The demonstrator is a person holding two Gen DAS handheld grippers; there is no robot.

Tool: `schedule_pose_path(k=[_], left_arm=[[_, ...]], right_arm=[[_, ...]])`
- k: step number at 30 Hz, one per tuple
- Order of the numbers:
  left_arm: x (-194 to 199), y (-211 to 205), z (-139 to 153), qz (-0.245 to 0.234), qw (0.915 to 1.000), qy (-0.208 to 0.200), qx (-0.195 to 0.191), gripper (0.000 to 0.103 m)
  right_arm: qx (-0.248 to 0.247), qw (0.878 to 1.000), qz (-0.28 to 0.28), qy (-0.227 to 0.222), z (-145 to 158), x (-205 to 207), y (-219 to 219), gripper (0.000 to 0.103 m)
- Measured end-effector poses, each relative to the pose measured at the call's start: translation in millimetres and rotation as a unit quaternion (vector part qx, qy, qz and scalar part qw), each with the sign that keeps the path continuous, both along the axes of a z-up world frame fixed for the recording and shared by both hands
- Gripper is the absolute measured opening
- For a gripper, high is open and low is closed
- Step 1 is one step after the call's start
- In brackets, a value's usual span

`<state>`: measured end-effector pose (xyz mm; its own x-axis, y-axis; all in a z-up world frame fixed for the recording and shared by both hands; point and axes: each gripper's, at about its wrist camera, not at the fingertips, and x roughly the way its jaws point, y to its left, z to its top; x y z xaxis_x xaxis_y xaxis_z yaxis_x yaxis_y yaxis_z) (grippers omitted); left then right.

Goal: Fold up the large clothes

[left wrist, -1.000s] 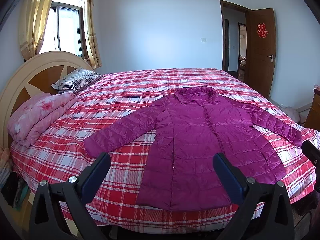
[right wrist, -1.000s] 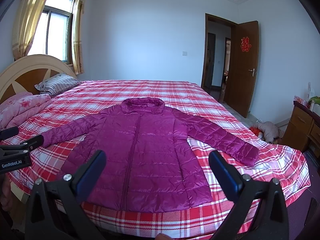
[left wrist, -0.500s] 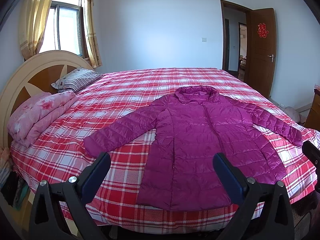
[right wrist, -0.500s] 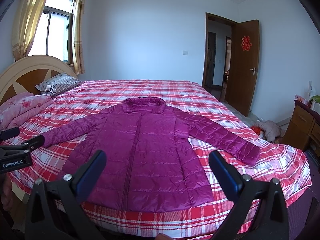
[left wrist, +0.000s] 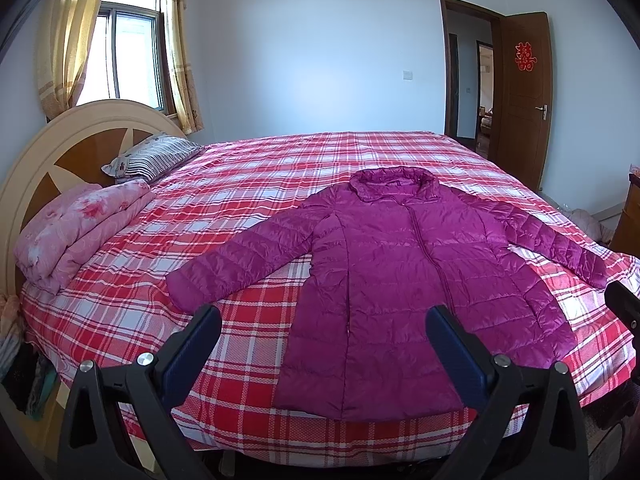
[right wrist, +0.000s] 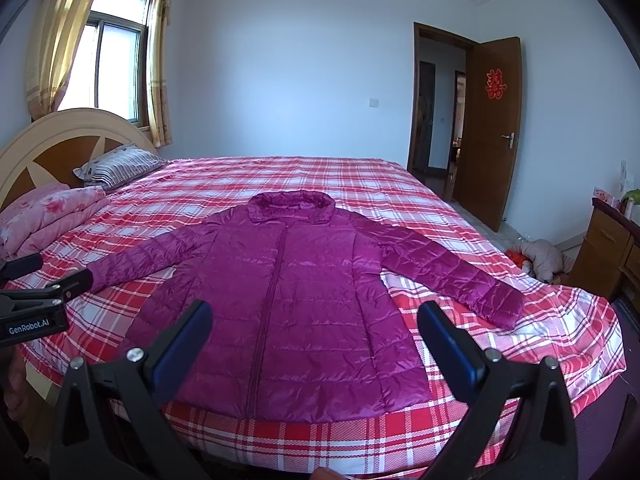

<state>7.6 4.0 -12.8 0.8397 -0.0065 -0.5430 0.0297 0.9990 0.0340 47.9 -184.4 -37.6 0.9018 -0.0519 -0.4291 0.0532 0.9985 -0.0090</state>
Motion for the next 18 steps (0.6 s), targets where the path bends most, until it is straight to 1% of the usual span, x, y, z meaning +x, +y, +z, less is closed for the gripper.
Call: schedule_pose_path(k=[4,5,8,11,13,16,18], left_arm=[[7,0,-8,0.004,0.9999,0.012,-0.006,0.102],[9,0,-9,0.003,0.9997,0.02,-0.013,0.102],[18,-2,-18,0.002,0.9994,0.033,-0.008,0.102],[35,-4,-28,-0.007,0.9985,0.05,-0.019,0.102],[49,-8,-36,-0.014,0.9982,0.053,-0.024,0.102],[70,-19,-47,-0.029,0.9964,0.077,-0.022,0.102],[81,-27,-51,-0.033,0.9963,0.079,-0.013,0.102]], right_arm=[[0.013,1.0,-0.002,0.013,-6,5,-8,0.103],[0.015,1.0,-0.004,0.015,-7,7,-11,0.103],[0.013,1.0,-0.004,0.019,-11,12,-15,0.103],[0.007,1.0,-0.004,0.024,-19,23,-23,0.103],[-0.005,0.999,-0.02,0.036,-28,35,-34,0.103],[-0.004,0.997,-0.042,0.059,-43,53,-57,0.103],[-0.005,0.996,-0.058,0.073,-51,63,-72,0.103]])
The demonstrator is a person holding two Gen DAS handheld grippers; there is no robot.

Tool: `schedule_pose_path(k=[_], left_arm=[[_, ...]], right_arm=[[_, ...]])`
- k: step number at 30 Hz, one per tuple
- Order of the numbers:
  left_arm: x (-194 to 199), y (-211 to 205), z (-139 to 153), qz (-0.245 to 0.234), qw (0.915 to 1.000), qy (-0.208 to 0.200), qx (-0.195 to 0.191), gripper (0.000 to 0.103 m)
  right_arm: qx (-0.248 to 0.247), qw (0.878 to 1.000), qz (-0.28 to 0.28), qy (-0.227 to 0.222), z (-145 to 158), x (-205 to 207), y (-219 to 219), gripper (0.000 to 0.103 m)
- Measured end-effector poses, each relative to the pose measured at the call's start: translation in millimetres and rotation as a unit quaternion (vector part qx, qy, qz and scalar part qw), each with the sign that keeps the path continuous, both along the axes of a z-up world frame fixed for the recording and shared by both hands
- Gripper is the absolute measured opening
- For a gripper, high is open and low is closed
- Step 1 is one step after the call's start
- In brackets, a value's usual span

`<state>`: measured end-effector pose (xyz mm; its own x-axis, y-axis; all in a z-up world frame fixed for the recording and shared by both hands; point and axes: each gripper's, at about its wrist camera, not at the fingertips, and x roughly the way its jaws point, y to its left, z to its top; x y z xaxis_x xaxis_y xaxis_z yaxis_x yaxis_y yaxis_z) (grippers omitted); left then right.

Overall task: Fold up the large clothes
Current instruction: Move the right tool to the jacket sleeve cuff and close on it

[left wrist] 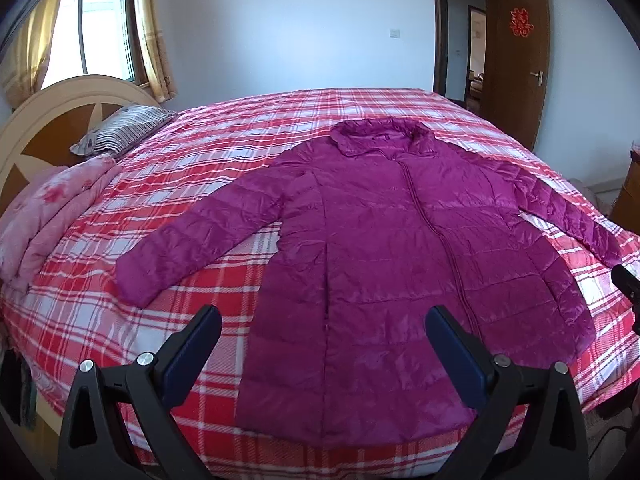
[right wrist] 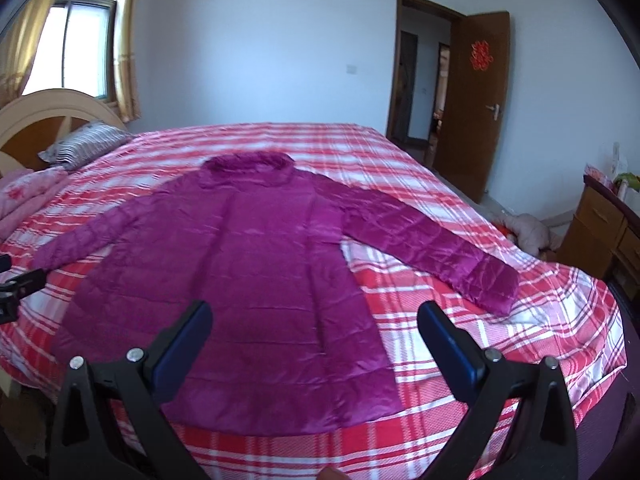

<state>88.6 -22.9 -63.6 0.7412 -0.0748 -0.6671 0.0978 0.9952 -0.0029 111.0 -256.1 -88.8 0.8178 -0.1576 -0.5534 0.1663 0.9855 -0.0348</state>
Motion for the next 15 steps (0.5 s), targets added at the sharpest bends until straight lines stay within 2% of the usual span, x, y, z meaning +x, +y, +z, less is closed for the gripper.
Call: schedule_pose_path(k=[3,9,15], left_arm=[[15,-14,-4,-0.013,0.9999,-0.011,0.0,0.102],[54,-32,-30,-0.028,0.997,-0.017,0.07,0.102],[102,-40,-51,-0.022,0.9962,-0.026,0.08,0.102]], right_arm=[[-0.009,1.0,-0.023,0.011,-12,13,-24,0.103],[-0.02,0.998,-0.051,0.021,-30,35,-66,0.103],[0.01,0.995,-0.095,0.034,-44,59,-127,0.103]])
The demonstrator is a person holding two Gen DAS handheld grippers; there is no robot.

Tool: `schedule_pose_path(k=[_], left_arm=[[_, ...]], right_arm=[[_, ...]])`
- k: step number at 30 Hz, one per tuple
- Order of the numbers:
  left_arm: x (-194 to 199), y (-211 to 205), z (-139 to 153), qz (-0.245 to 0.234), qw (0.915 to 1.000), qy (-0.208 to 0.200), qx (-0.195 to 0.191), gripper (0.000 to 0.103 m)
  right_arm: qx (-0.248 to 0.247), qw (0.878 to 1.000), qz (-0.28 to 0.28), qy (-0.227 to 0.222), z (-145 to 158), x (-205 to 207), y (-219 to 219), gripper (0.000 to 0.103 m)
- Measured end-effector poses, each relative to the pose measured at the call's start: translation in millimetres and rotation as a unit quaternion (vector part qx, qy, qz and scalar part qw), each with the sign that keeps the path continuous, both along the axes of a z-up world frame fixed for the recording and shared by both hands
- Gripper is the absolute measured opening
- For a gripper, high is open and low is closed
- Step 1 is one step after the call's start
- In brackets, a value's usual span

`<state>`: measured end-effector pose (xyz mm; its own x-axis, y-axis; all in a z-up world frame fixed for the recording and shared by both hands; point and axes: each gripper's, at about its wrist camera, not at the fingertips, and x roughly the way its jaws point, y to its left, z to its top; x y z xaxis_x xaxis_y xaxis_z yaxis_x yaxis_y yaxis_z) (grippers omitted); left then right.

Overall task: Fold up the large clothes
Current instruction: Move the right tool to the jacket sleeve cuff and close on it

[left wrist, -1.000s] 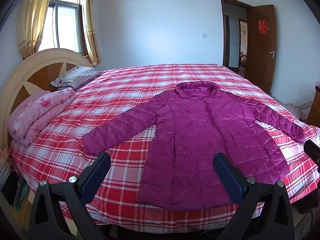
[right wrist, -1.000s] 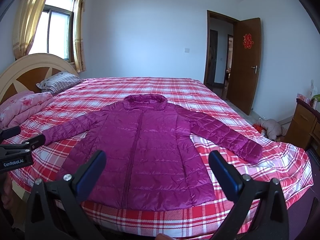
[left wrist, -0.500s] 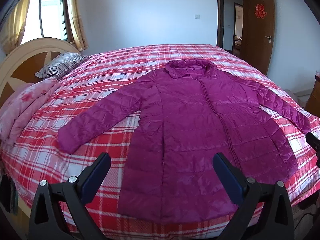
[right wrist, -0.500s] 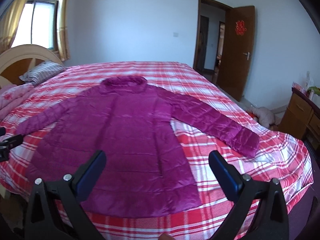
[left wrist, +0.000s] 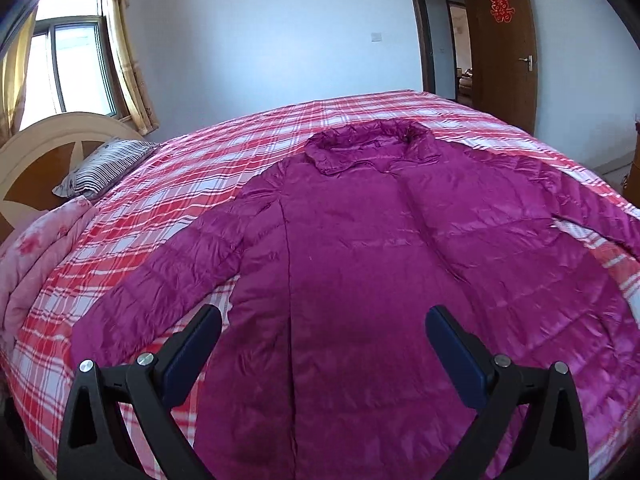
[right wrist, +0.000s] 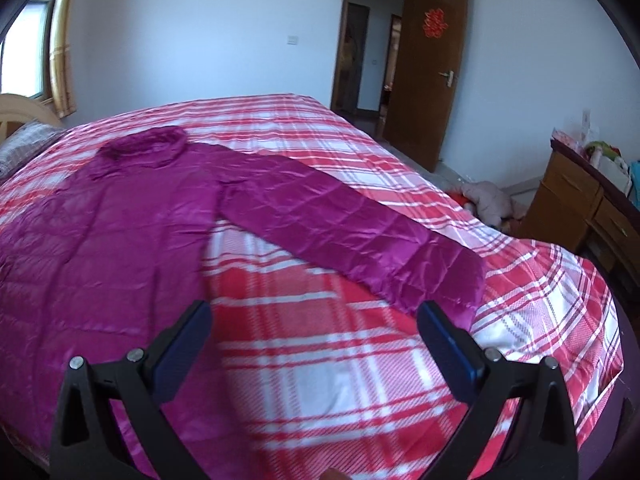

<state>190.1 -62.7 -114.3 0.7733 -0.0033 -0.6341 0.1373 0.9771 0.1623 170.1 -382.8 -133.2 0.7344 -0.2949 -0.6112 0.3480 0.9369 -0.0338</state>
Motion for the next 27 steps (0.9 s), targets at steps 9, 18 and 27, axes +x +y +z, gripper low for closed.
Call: schedule_pose_path(k=[9,18,27], left_arm=[[45,11,-34,0.05,0.9985,0.006,0.022,0.102],[50,15,-50,0.057,0.9979,0.024,0.02,0.102],[45,16,-41,0.049,0.9984,0.026,0.003,0.102]], right_arm=[[0.048,0.994,-0.098,0.025,-13,23,-101,0.084],[0.083,0.99,-0.08,0.087,-42,51,-126,0.042],[0.081,0.993,-0.064,0.05,-18,45,-131,0.013]])
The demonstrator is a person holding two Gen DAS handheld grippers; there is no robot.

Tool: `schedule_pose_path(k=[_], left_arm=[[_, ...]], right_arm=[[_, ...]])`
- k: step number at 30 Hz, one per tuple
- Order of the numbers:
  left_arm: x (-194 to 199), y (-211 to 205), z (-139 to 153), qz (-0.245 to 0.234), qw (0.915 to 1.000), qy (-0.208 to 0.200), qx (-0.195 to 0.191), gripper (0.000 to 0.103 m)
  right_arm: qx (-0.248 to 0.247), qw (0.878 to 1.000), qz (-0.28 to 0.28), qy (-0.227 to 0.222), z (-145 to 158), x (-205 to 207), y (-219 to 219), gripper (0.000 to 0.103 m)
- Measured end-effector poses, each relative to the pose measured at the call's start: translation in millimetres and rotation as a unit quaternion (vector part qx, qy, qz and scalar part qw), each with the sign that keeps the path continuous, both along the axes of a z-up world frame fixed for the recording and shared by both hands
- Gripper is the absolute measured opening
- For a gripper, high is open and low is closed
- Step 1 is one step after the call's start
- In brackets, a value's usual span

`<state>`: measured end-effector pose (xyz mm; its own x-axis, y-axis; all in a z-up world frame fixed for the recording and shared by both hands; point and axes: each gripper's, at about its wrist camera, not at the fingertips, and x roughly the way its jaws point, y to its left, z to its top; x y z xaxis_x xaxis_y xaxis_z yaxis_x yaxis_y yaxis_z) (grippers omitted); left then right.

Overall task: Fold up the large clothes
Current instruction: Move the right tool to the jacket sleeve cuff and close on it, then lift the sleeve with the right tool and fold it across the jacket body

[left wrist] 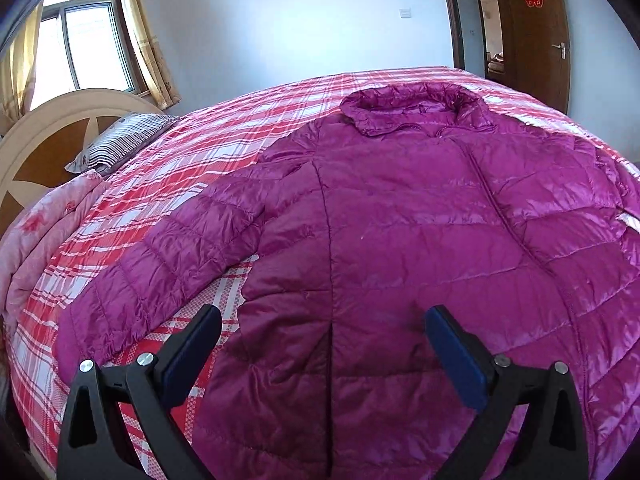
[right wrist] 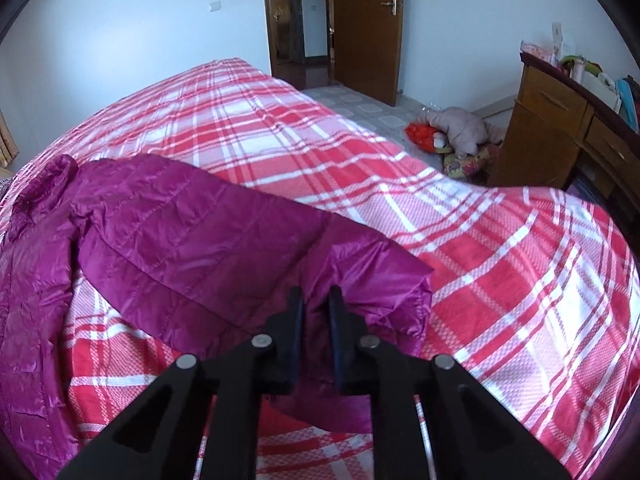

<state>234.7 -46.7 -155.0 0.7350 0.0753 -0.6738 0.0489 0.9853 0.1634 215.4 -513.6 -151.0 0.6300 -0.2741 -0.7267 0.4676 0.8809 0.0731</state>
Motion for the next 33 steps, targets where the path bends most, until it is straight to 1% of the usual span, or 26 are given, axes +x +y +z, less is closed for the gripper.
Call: schedule_pose_path(k=[2,5,8,13,16,19,23,25,31,33], left_arm=[[-2,1,4,-0.004,1.0,-0.004,-0.005,0.102],[-5,3,9,-0.007,0.9999,-0.006,-0.012,0.102],[-7,4,13,-0.01,0.9997,-0.009,-0.019,0.102],[-12,7,17,-0.013,0.9995,-0.012,-0.025,0.102],[-13,9,17,-0.014,0.9994,-0.011,-0.028,0.102],[-14,12,16,-0.015,0.9994,-0.009,-0.03,0.102],[-14,16,14,-0.015,0.9993,-0.007,-0.034,0.102],[-14,18,13,-0.014,0.9993,-0.005,-0.036,0.102],[-12,28,11,-0.005,0.9993,-0.003,-0.037,0.102],[-11,32,11,0.0,0.9994,-0.002,-0.036,0.102]], right_arm=[[-0.019,1.0,0.003,-0.013,16,3,3,0.012],[-0.059,0.998,0.01,-0.034,48,9,13,0.012],[-0.103,0.993,0.026,-0.057,82,16,30,0.012],[-0.168,0.978,0.073,-0.101,135,31,80,0.012],[-0.195,0.968,0.108,-0.119,152,41,115,0.012],[-0.218,0.956,0.145,-0.129,161,49,150,0.011],[-0.245,0.94,0.193,-0.135,161,60,194,0.011],[-0.258,0.932,0.217,-0.134,157,65,216,0.011],[-0.276,0.91,0.283,-0.123,140,83,272,0.011],[-0.274,0.906,0.302,-0.118,131,90,289,0.011]])
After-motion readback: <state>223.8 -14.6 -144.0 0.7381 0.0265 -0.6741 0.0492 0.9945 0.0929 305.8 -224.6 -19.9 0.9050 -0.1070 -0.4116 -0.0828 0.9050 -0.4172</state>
